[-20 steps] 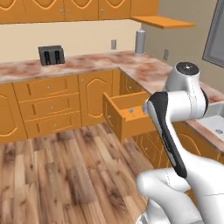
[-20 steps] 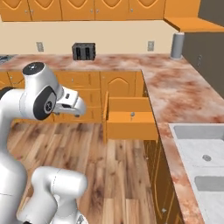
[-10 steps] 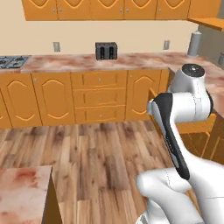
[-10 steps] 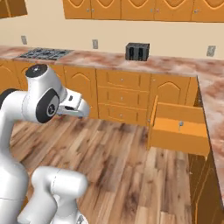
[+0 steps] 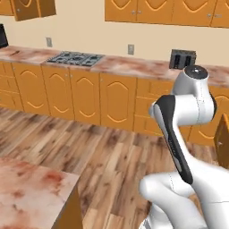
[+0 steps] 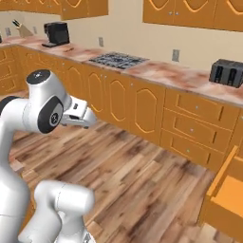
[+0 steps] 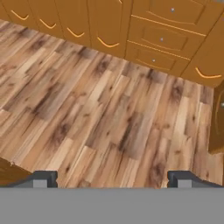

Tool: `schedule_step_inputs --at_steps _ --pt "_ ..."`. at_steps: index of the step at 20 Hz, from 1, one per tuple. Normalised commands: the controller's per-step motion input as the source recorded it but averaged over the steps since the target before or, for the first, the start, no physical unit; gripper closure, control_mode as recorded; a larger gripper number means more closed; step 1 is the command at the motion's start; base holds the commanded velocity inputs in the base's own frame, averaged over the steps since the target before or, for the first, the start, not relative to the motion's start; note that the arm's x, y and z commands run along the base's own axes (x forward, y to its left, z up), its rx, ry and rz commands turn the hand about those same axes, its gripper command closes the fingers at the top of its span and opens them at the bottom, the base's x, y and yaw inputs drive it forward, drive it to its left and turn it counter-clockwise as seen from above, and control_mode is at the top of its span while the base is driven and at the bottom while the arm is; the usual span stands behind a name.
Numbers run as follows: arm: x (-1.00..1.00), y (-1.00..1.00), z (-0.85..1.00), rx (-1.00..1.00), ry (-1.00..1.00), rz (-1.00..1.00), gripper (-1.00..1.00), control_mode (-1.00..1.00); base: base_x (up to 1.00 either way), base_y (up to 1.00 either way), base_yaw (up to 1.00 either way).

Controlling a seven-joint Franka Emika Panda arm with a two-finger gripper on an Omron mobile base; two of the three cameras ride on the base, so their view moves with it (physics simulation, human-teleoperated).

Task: Organize the utensils by type. Pick up the wooden spoons from the counter and place them in the open cabinet. Then pick up the metallic utensils from the counter and place them in the open drawer.

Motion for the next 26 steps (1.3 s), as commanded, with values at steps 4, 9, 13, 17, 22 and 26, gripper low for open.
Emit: schedule_step_inputs --at_steps 4,9,13,17,22,26 --pt "0.00 0.00 0.00 0.00 0.00 0.00 -1.00 1.00 1.00 -0.14 0.35" --pt "0.00 0.00 0.00 0.00 0.00 0.00 -1.00 1.00 1.00 -0.11 0.37" --pt "0.00 0.00 0.00 0.00 0.00 0.00 -1.00 1.00 1.00 -0.03 0.32" --pt "0.00 0.00 0.00 0.00 0.00 0.00 -1.00 1.00 1.00 -0.07 0.35" --pt "0.00 0.00 0.00 0.00 0.00 0.00 -1.00 1.00 1.00 -0.01 0.43" --pt "0.00 0.00 0.00 0.00 0.00 0.00 -1.00 1.00 1.00 0.00 0.45"
